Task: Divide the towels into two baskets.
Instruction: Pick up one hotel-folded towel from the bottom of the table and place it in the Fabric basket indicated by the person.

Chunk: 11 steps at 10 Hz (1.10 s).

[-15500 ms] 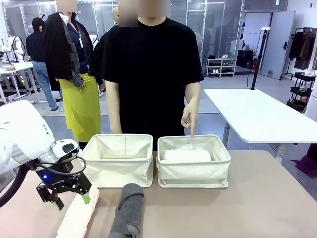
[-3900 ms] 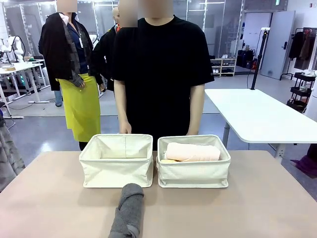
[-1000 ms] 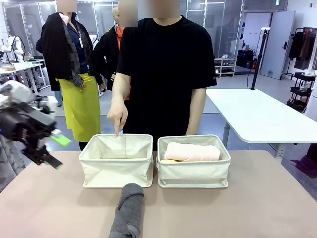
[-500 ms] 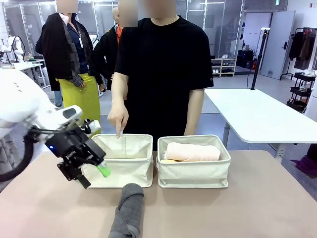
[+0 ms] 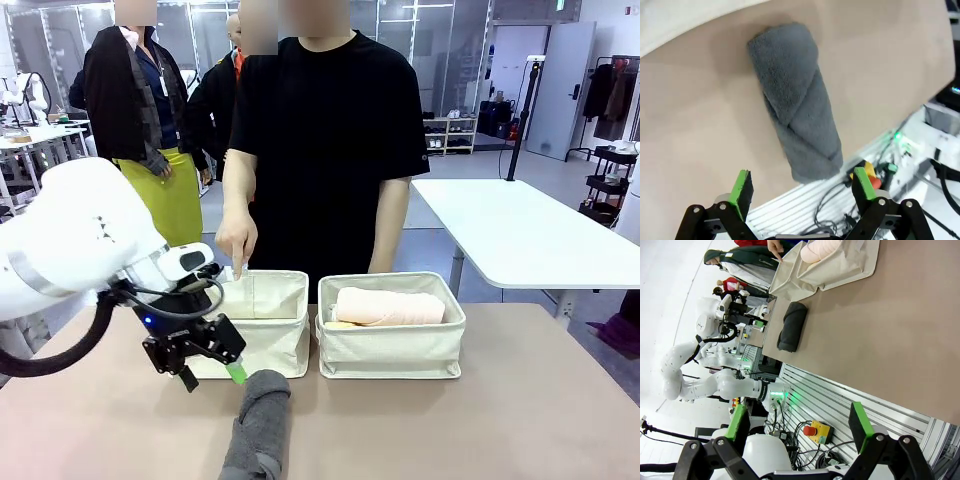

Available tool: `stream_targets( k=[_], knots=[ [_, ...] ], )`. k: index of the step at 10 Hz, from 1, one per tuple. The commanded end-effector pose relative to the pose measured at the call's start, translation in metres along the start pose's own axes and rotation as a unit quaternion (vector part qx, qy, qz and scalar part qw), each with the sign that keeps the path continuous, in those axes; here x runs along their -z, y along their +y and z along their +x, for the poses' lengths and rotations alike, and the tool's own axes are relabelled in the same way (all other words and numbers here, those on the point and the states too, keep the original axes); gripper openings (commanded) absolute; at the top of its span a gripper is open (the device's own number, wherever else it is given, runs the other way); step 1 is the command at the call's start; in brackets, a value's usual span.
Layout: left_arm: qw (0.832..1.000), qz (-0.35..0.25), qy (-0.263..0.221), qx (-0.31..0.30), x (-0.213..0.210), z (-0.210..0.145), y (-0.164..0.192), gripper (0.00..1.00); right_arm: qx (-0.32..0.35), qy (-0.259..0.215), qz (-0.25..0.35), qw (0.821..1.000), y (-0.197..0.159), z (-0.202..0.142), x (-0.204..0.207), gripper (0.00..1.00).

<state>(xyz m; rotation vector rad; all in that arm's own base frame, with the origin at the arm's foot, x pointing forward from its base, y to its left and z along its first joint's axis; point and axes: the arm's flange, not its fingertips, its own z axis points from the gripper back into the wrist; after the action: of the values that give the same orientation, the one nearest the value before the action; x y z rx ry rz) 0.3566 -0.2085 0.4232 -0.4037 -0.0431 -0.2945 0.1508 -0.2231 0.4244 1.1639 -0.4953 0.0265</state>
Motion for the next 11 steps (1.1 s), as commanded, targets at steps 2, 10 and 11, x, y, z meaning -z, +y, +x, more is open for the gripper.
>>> stream_targets(
  k=[2,10,11],
  knots=[
    [0.997,0.064,-0.022,-0.033,0.036,0.008,-0.021,1.00,-0.007,-0.003,0.002,1.000,0.003,0.000,-0.001,1.00],
    [0.989,0.111,-0.048,-0.080,0.101,0.026,-0.037,1.00,-0.007,-0.003,0.002,1.000,0.003,0.000,-0.001,1.00],
    [0.989,0.111,-0.053,-0.078,0.111,0.027,-0.037,1.00,-0.007,-0.003,0.002,1.000,0.003,0.000,-0.001,1.00]
  ],
)
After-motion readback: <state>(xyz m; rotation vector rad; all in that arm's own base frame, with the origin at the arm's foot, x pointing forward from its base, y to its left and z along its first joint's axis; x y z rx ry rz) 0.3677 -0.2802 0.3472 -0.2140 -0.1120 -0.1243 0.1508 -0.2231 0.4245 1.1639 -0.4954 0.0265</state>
